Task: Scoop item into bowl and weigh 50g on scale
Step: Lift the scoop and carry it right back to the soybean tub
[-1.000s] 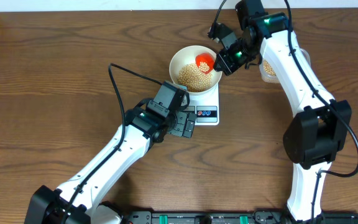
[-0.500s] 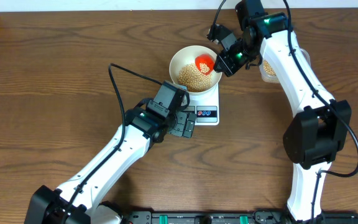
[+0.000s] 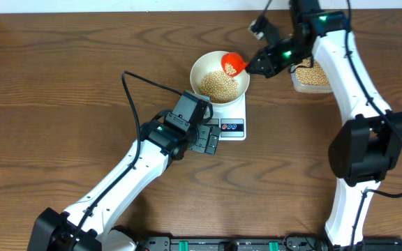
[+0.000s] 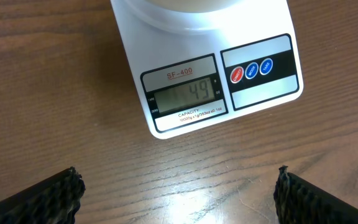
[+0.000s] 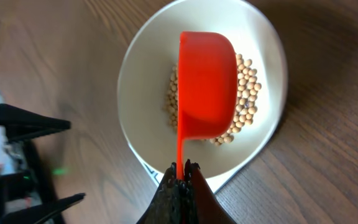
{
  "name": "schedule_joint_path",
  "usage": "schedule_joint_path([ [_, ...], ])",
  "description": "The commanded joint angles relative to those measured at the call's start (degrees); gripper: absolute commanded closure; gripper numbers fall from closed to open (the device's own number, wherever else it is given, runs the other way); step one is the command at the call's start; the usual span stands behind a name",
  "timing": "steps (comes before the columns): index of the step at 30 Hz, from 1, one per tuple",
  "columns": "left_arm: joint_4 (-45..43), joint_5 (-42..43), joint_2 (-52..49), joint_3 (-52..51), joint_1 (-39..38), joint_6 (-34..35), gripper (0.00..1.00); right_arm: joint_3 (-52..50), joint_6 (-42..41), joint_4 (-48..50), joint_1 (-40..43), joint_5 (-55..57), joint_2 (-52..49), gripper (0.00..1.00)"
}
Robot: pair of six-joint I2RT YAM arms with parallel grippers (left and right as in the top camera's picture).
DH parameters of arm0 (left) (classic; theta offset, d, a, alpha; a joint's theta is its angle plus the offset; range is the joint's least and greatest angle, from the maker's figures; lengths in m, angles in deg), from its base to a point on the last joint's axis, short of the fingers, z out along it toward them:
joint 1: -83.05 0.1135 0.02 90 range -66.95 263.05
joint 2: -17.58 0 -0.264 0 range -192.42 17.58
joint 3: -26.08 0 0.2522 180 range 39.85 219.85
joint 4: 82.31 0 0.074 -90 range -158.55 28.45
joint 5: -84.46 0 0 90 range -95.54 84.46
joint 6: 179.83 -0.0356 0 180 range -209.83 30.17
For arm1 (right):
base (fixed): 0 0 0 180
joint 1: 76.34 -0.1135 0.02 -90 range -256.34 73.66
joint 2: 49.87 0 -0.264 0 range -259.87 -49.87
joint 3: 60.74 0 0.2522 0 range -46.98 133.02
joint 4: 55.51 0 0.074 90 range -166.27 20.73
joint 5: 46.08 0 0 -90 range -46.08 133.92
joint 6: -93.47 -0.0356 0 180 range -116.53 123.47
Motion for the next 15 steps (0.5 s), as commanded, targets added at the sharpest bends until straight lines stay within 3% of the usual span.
schedule_joint_path([
  [1,-0.04,-0.7,0.44,-0.44,0.15,-0.33,0.0,0.11,-0.81,-0.09,2.14,-7.52,1.95,0.99],
  [15,-0.04,-0.7,0.44,-0.44,0.15,-0.33,0.0,0.11,-1.25,-0.7,3.91,-8.7,1.95,0.99],
])
